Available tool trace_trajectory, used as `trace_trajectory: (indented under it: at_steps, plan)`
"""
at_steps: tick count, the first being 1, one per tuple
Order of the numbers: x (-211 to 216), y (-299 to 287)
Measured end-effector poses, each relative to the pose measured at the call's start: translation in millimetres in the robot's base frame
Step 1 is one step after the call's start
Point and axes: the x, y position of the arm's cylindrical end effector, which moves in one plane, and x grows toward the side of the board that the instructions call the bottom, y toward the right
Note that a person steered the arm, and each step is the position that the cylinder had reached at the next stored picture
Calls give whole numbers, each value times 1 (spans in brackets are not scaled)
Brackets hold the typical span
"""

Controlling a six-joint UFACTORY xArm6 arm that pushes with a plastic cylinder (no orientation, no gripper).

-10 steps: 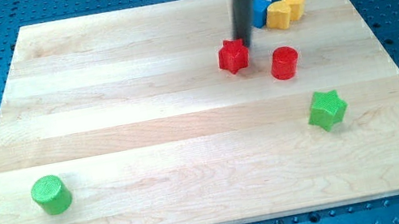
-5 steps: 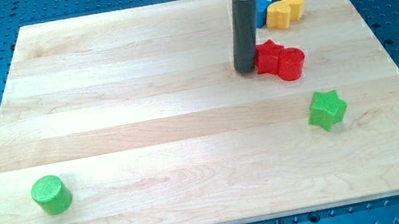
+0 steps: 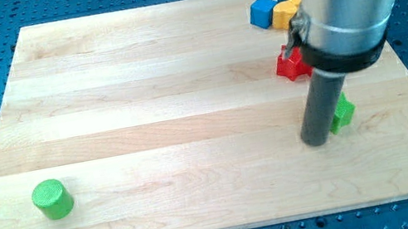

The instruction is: Move the green star into the red circle

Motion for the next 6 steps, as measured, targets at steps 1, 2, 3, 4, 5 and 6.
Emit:
trace_trajectory:
  at_steps: [1,2,3,4,5,6]
  plan:
    - [-11,29]
    - [21,32]
    - [0,58]
    - [-38,63]
    - [-50,63]
    - [1,5]
